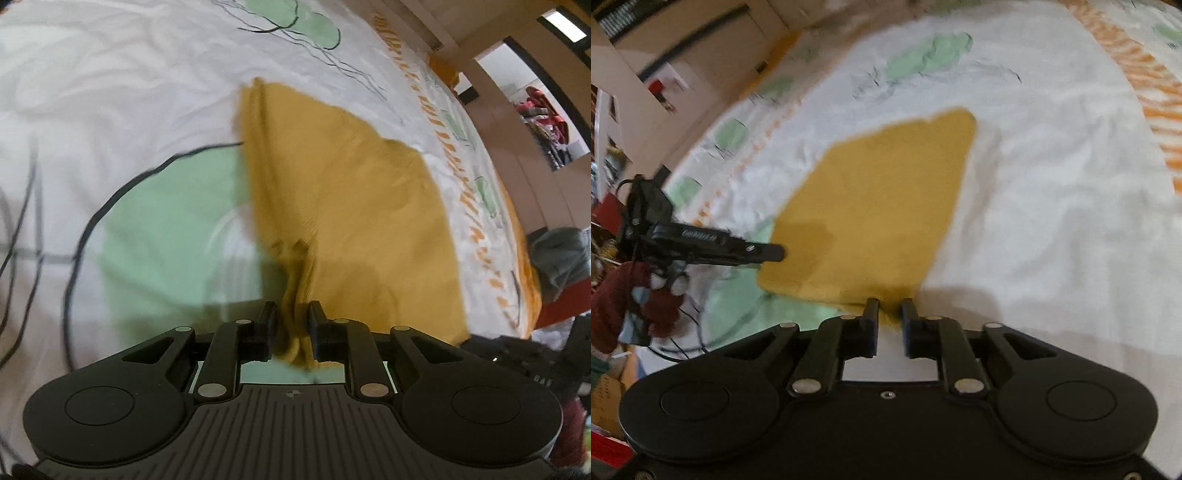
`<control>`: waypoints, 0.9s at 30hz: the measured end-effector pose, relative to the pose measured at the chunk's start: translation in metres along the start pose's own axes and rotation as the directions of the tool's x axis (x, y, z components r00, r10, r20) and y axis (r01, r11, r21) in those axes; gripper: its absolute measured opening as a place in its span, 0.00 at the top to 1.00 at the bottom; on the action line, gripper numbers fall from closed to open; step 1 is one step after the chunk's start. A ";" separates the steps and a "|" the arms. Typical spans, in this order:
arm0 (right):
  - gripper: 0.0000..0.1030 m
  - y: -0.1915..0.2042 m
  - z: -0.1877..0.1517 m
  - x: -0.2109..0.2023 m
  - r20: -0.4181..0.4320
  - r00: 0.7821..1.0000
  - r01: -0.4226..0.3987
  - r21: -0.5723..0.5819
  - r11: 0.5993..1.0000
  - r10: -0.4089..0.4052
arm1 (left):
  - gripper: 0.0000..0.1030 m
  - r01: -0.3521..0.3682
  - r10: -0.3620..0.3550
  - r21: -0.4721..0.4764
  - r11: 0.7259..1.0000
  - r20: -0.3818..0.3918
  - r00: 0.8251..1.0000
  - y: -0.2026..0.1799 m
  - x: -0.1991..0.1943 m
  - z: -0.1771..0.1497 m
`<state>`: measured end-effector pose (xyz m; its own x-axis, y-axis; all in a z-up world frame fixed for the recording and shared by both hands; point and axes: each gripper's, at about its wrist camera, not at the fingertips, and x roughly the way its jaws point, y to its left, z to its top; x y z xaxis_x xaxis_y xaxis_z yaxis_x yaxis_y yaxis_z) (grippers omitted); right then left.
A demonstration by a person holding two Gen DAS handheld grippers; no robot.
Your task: Fold small clothes
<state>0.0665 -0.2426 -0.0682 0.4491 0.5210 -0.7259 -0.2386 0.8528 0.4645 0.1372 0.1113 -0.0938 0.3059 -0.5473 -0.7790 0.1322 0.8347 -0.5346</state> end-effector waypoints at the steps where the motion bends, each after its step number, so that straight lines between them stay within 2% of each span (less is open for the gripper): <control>1: 0.72 0.000 -0.002 -0.002 0.005 1.000 0.000 0.007 1.000 -0.001 | 0.81 -0.003 0.003 -0.004 1.000 0.014 1.000 0.002 -0.004 -0.004; 2: 0.70 0.001 -0.003 -0.005 0.015 1.000 -0.002 0.016 1.000 0.002 | 0.80 -0.014 0.014 -0.001 1.000 0.036 0.999 0.001 -0.009 -0.007; 4: 0.56 0.004 0.000 -0.015 0.057 0.998 0.001 0.020 1.000 -0.002 | 0.80 -0.076 0.071 0.041 0.996 0.103 0.992 -0.008 -0.022 -0.010; 6: 0.46 0.011 0.006 -0.023 0.124 0.992 0.034 -0.015 0.999 -0.032 | 0.78 -0.149 0.121 0.119 0.982 0.215 0.969 -0.024 -0.038 -0.011; 7: 0.39 0.016 0.009 -0.027 0.165 0.985 0.060 -0.042 0.997 -0.052 | 0.75 -0.185 0.138 0.154 0.971 0.272 0.952 -0.033 -0.044 -0.010; 10: 0.25 0.026 0.019 -0.027 0.273 0.959 0.097 -0.095 0.991 -0.068 | 0.52 -0.252 0.143 0.235 0.939 0.401 0.905 -0.063 -0.051 -0.008; 12: 0.24 0.030 0.028 -0.015 0.307 0.950 0.102 -0.118 0.988 -0.061 | 0.44 -0.278 0.136 0.270 0.922 0.447 0.884 -0.076 -0.043 -0.007; 17: 0.21 0.041 0.056 0.024 0.363 0.929 0.144 -0.170 0.975 -0.074 | 0.42 -0.349 0.200 0.269 0.898 0.455 0.867 -0.091 -0.006 0.000; 21: 0.22 0.038 0.076 0.048 0.378 0.923 0.149 -0.159 0.976 -0.079 | 0.42 -0.381 0.255 0.228 0.896 0.438 0.862 -0.080 0.015 0.007; 24: 0.23 0.024 0.084 0.066 0.339 0.935 0.162 -0.142 0.977 -0.105 | 0.41 -0.398 0.297 0.203 0.895 0.395 0.870 -0.066 0.029 0.010; 26: 0.25 0.007 0.084 0.087 0.270 0.945 0.218 -0.104 0.970 -0.183 | 0.29 -0.384 0.297 0.178 0.906 0.378 0.877 -0.056 0.035 0.010; 27: 0.25 0.000 0.082 0.094 0.250 0.945 0.239 -0.083 0.967 -0.212 | 0.27 -0.377 0.294 0.165 0.912 0.380 0.877 -0.053 0.035 0.010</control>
<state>0.1795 -0.1962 -0.0952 0.6899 0.3022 -0.6578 -0.1948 0.9527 0.2334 0.1499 0.0482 -0.0895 0.6651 -0.2119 -0.7160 0.1608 0.9770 -0.1398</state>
